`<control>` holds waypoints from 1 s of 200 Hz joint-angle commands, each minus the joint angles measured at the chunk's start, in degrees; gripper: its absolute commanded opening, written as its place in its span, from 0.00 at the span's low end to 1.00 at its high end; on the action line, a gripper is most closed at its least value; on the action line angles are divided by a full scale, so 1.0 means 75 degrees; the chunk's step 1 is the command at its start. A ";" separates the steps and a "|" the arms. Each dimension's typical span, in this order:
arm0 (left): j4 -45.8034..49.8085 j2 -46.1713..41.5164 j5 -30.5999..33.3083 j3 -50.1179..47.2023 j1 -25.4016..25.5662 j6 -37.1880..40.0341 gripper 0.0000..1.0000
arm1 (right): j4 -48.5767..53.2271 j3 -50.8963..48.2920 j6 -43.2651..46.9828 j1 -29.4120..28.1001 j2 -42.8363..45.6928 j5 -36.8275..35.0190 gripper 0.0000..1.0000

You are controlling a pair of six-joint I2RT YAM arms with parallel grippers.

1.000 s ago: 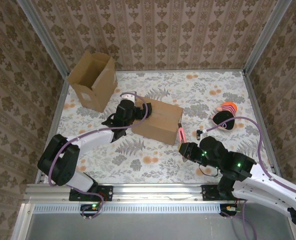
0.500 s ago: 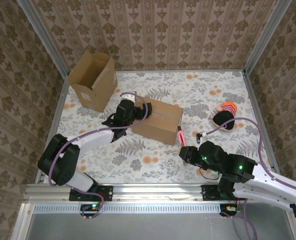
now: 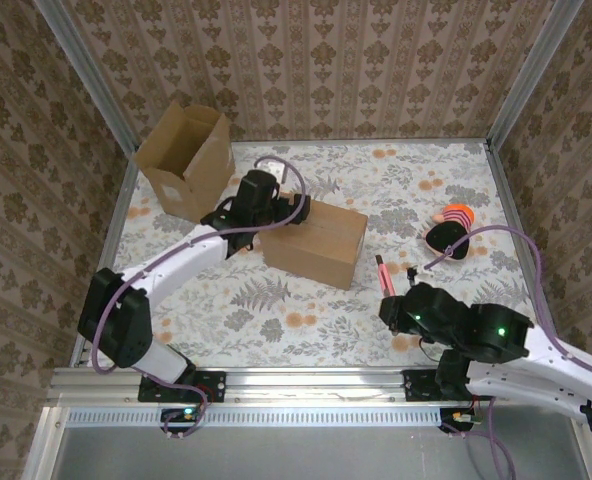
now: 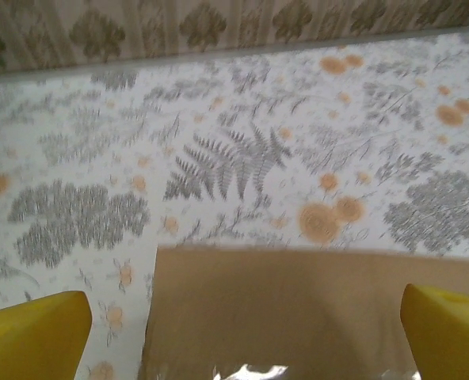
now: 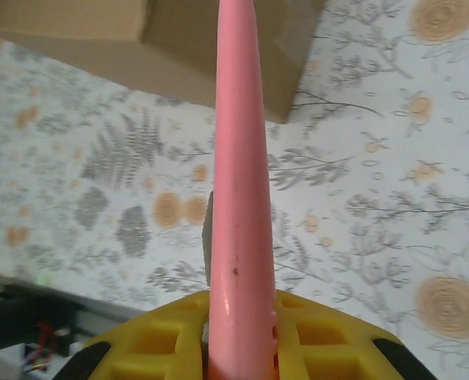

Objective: Unpack the express box

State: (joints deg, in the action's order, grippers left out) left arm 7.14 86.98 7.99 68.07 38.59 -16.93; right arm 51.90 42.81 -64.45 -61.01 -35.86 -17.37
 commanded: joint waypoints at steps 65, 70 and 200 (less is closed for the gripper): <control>0.2543 0.2354 -0.0646 0.3736 -0.0788 0.1558 1.00 | 0.0486 0.1276 0.0073 -0.0325 -0.3138 -0.1826 0.00; 0.2597 0.2546 -0.0665 0.3906 -0.0843 0.1597 1.00 | 0.0515 0.1347 0.0004 -0.0354 -0.3317 -0.1882 0.00; 0.3371 0.4284 -0.0584 0.5090 -0.1325 0.1938 0.99 | -0.0314 0.2521 0.0479 0.0572 -0.5801 -0.2421 0.00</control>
State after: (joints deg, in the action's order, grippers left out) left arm 30.22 118.67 3.84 107.92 28.62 -3.79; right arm 52.38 59.96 -63.53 -59.79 -78.87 -31.99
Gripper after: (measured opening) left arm 0.997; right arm 0.197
